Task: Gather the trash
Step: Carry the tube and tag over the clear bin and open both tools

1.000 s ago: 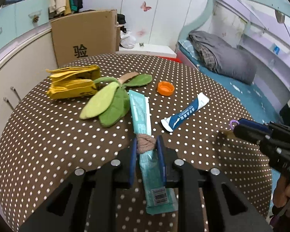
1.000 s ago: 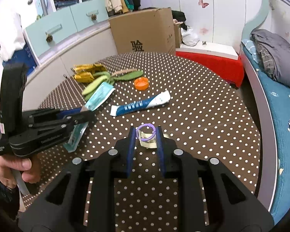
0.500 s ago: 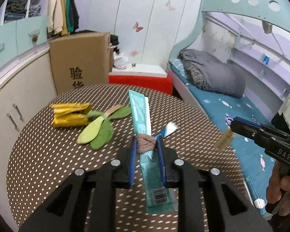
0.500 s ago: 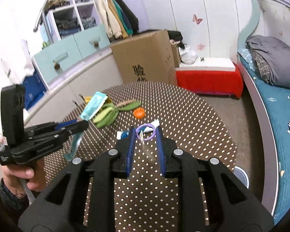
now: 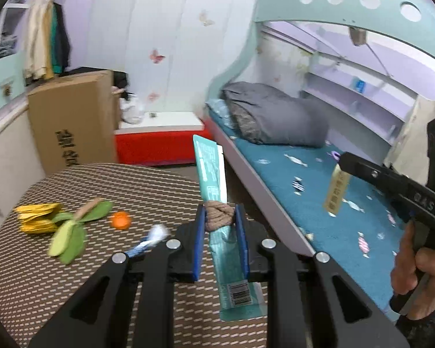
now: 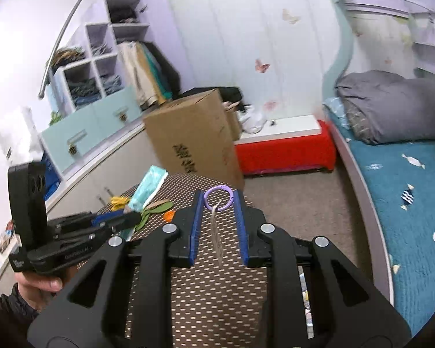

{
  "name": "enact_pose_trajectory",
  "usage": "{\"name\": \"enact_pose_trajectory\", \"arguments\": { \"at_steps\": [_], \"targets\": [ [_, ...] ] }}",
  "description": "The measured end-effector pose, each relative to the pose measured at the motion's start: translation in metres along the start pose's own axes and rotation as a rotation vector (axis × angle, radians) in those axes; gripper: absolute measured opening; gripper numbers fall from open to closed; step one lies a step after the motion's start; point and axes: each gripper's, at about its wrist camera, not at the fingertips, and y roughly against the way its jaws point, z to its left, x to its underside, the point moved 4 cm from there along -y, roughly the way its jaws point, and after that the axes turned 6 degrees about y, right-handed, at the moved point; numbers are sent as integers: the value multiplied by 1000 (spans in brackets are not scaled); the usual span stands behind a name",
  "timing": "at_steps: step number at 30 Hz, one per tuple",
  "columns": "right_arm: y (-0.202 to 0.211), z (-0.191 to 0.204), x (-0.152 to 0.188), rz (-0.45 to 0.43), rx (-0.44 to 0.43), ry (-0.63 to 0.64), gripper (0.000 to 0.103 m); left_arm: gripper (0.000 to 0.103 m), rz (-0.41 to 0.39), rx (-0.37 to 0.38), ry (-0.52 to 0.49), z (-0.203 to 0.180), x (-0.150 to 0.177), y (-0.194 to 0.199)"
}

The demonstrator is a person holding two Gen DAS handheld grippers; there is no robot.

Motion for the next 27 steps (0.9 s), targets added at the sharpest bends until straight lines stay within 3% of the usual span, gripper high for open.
{"name": "enact_pose_trajectory", "arguments": {
  "at_steps": [5,11,23,25,26,27],
  "targets": [
    [-9,-64,23,62,83,-118,21,20,45,51,-25,-38,0,-35],
    [-40,-131,78,167,146,-257,22,20,157,110,-63,-85,11,-98],
    [-114,-220,166,339,164,-478,23,20,341,95,-107,-123,45,-202],
    [-125,-231,180,366,158,-527,35,20,368,77,-129,-126,49,-216],
    [-130,-238,190,379,160,-557,60,20,385,62,-139,-127,52,-225],
    [-133,-242,195,376,162,-580,66,20,401,54,-145,-129,54,-232]
  ]
}}
